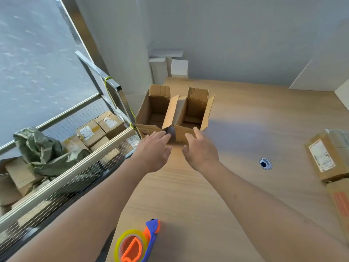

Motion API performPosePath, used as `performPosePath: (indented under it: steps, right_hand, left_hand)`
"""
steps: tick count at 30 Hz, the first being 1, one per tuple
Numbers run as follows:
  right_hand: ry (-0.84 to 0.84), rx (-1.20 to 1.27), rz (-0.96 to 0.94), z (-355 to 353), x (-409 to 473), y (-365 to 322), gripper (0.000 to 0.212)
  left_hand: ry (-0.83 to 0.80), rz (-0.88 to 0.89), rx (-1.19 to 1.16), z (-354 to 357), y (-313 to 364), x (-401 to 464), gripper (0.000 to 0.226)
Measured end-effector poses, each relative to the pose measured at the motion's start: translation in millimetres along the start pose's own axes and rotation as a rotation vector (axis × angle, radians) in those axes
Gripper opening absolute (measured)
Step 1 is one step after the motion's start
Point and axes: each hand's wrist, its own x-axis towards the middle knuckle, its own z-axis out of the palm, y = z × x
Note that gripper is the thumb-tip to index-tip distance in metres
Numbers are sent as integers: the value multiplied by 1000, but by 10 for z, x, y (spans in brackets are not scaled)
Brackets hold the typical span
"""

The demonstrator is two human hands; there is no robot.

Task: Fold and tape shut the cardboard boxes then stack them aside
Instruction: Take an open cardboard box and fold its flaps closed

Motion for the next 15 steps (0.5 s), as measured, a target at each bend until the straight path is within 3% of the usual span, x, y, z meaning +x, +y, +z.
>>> performPosePath:
  steps: [3,7,15]
  right_hand:
    - [4,-62,-27,180,241,40,29]
    - [-46,-111,-61,339,478,79,40]
    - [101,-48,-125,369,410,93,28]
  left_hand:
    - [-24,1,-19,130,-101,184,54]
    - [-34,-11,-38,281,-225,373,55]
    - [-23,-12,-63,377,-353,337,54]
